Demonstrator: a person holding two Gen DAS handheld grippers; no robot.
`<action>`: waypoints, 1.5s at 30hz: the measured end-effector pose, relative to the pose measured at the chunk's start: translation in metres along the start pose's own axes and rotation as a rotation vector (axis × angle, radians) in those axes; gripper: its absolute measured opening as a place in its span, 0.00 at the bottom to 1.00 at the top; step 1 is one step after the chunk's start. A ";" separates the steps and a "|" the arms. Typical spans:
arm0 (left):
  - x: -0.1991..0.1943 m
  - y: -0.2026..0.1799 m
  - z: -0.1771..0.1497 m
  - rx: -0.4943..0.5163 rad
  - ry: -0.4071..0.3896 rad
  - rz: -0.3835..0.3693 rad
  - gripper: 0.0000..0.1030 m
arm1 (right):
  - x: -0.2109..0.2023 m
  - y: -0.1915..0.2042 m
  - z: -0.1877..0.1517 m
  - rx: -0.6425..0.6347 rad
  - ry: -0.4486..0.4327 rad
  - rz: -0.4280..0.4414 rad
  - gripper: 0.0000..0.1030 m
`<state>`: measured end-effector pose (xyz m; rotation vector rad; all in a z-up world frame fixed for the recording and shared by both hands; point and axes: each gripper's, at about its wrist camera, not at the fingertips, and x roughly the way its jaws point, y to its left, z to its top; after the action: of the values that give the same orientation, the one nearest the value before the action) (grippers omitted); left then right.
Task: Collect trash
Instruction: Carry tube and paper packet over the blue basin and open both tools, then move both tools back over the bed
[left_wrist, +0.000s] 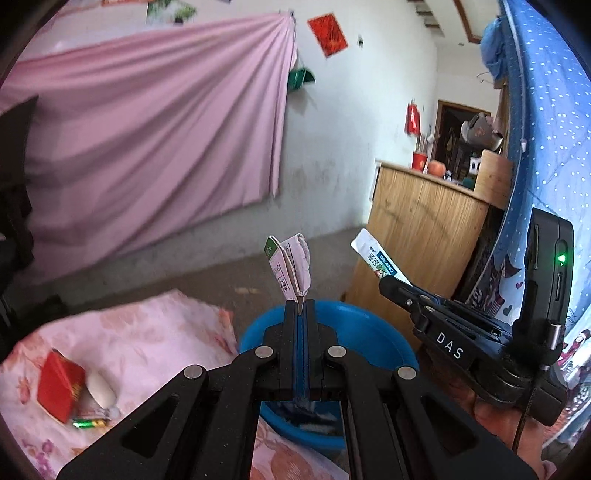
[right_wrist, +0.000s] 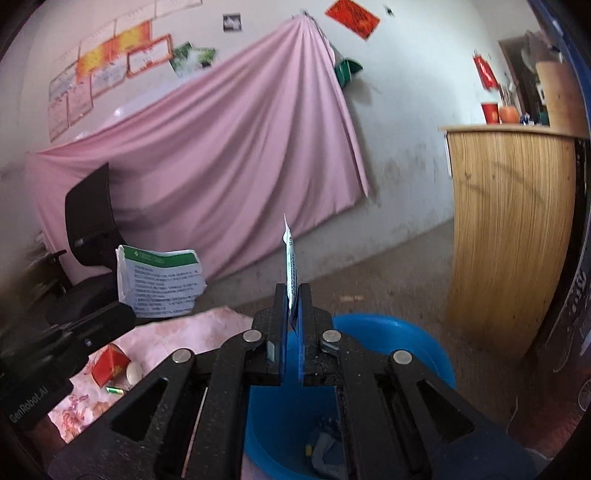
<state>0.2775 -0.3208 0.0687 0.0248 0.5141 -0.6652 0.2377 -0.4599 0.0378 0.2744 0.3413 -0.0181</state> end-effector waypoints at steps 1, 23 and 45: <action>0.004 0.001 0.001 -0.010 0.015 -0.003 0.00 | 0.003 -0.001 -0.001 0.002 0.017 -0.001 0.33; 0.018 0.023 -0.010 -0.064 0.140 0.051 0.03 | 0.038 -0.021 -0.017 0.059 0.173 -0.015 0.41; -0.142 0.108 -0.039 -0.164 -0.295 0.491 0.98 | -0.015 0.054 0.002 -0.034 -0.196 0.113 1.00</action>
<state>0.2296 -0.1453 0.0857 -0.0975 0.2592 -0.1395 0.2272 -0.4093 0.0590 0.2558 0.1308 0.0712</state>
